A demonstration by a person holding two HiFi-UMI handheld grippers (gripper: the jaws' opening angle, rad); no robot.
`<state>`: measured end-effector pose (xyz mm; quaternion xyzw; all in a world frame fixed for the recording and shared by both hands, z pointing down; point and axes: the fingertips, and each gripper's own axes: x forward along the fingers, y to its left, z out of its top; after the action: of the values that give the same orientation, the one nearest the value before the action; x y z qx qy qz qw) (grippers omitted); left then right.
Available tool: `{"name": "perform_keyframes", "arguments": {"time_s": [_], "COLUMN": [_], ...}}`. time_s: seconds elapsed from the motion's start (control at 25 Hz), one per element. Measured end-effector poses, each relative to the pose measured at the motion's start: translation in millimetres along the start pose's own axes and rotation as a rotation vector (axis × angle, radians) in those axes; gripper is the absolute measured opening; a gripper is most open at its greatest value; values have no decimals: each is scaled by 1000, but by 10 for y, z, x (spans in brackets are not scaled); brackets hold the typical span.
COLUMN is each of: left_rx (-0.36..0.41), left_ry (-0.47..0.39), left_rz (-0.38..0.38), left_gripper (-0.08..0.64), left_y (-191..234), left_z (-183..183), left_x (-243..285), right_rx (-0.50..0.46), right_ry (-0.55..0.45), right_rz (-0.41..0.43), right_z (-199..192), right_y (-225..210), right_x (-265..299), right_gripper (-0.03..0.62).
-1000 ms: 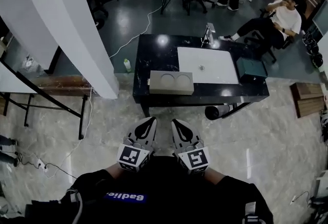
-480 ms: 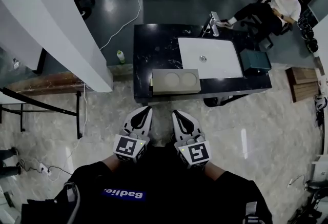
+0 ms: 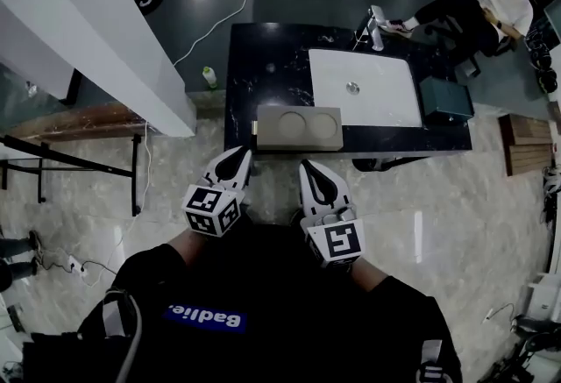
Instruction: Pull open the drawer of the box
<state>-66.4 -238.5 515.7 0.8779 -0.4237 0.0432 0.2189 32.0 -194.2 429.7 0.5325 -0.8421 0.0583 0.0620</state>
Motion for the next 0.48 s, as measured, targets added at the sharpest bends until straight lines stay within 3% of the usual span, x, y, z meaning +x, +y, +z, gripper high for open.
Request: {"name": "perform_keyframes", "arguments": {"time_s": [0.16,0.48], "left_rx": [-12,-232], "left_ry": [40,125], "left_rz": [19,72], "left_gripper": [0,17], "left_y": [87,505], "left_z": [-109,-508], "left_x": [167,500], "right_rx": [6,-17], "right_ry": [9,17], "right_rz": [1,-2], "right_z": [-27,-119], "right_y": [-138,-335], "right_x": [-5,-33], "right_gripper": [0,0]}}
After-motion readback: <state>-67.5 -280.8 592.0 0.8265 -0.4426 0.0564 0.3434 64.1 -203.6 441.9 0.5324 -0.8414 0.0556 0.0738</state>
